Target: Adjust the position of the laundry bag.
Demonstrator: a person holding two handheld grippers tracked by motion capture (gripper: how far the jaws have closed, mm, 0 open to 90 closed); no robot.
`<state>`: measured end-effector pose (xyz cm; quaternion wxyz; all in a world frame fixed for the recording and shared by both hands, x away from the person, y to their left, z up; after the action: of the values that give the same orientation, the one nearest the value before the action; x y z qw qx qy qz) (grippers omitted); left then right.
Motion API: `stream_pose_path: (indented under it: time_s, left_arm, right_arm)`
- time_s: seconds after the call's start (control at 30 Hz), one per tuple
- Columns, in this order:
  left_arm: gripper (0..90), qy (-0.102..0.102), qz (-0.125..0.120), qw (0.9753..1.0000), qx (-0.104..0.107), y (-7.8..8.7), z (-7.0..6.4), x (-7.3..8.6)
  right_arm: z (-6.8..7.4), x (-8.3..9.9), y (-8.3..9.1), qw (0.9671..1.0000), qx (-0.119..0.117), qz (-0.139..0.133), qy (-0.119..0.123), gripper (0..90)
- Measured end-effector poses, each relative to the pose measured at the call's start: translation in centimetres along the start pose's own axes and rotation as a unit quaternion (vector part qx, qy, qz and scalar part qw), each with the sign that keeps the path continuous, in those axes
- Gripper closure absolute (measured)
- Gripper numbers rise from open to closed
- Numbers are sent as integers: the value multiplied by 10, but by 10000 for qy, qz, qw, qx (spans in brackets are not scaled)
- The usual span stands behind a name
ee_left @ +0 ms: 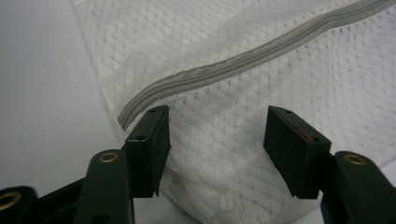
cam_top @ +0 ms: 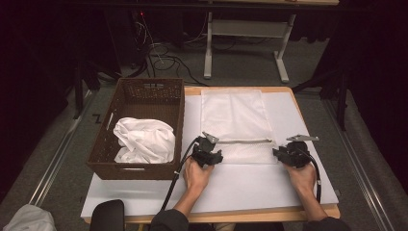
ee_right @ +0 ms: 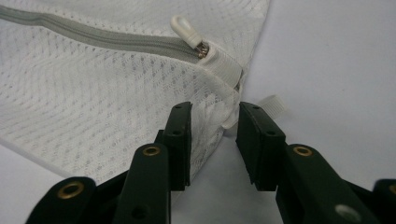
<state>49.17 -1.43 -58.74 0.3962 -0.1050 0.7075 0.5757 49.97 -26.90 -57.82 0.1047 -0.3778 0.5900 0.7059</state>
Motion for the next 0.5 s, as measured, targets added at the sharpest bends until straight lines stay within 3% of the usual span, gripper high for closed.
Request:
stream_pose_path:
  time_s: [0.2,0.4,0.5]
  left_arm:
    - [609,-229,-58,9997,116,1,-9,-1]
    - [810,-370,-11,9991,228,1,-12,-2]
    - [892,-493,23,9987,136,0,-13,-3]
  right_arm:
    - [3,0,-1,9995,92,24,294,769]
    - [7,-1,-1,9991,40,74,405,858]
    - [7,-1,-1,9991,23,53,418,880]
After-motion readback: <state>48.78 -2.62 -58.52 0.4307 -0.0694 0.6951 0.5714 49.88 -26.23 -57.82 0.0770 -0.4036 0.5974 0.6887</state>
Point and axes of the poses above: each handheld gripper's, and its own axes: y roughly backward along the jaws, x roughly out of its underside, z roughly to its left, the point moved 10 cm from there along -y, roughly forward along the jaws, and after that the axes turned 2 degrees about z, right-handed, at the moved point
